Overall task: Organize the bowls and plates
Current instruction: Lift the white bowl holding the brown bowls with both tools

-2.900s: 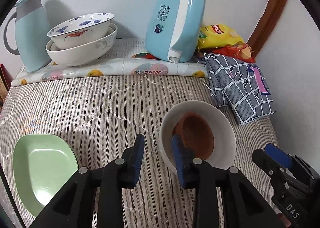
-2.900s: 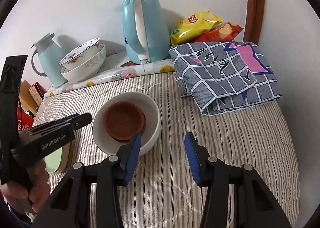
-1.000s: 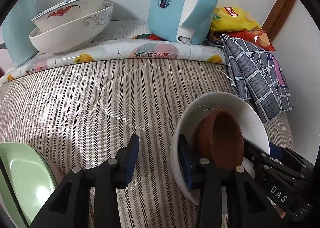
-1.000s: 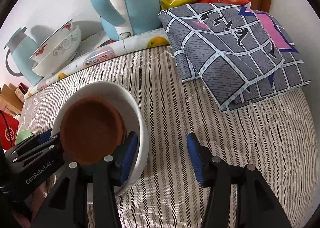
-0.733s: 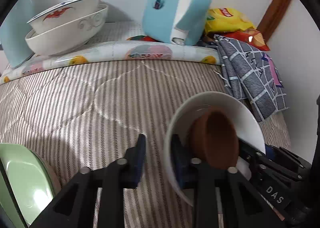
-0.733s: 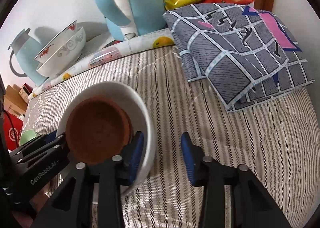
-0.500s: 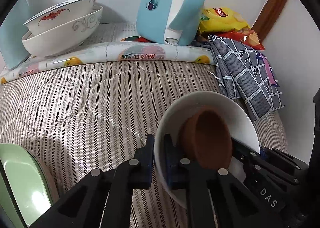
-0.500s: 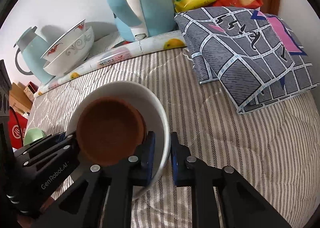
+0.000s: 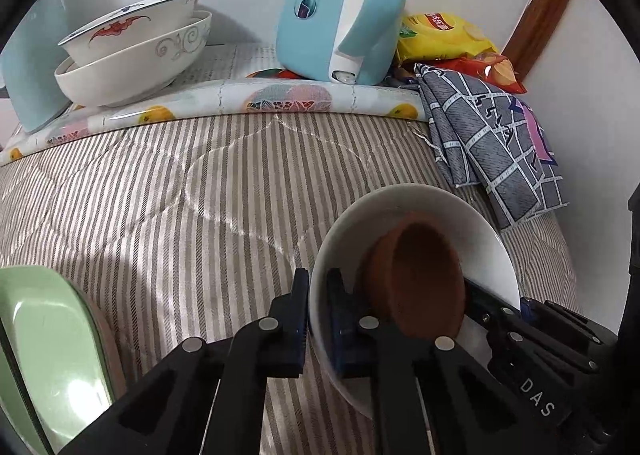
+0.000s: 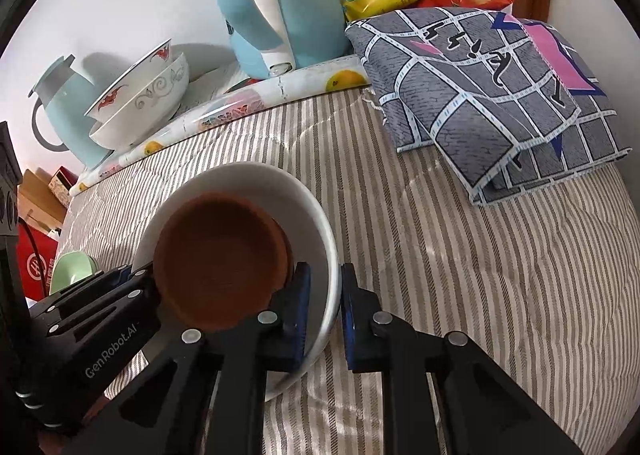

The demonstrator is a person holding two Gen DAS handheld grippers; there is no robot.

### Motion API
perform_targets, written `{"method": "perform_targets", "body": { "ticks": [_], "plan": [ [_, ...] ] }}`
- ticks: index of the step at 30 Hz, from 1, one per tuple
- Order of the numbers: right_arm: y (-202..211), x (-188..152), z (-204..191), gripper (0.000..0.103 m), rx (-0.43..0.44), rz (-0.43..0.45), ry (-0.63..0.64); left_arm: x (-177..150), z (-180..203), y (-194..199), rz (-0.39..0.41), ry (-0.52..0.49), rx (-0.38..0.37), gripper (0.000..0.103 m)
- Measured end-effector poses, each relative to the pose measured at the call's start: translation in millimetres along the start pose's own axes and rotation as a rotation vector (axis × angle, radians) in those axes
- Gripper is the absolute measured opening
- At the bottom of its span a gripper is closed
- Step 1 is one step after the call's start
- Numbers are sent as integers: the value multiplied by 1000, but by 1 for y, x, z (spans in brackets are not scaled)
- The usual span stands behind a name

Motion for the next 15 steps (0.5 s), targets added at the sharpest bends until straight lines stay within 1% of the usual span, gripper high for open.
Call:
{"method": "perform_targets", "body": {
  "ticks": [9,15],
  "plan": [
    [9,-24,-2,14,3,-4,-16,-23,2,10,-6,-2,3,9],
    [23,-35,-7,14,4,11,-14,-34,2,27,12,-5,6,9]
  ]
}}
Point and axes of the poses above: each gripper's, at about its wrist camera, not at the fingertips, and y roughly against the way its jaws point, z to its right, x to its top, the point moved 3 cm from there along -y, roughly the way its jaws point, and after that the axes turned 11 degrees about -z, right-handed, at the moved point
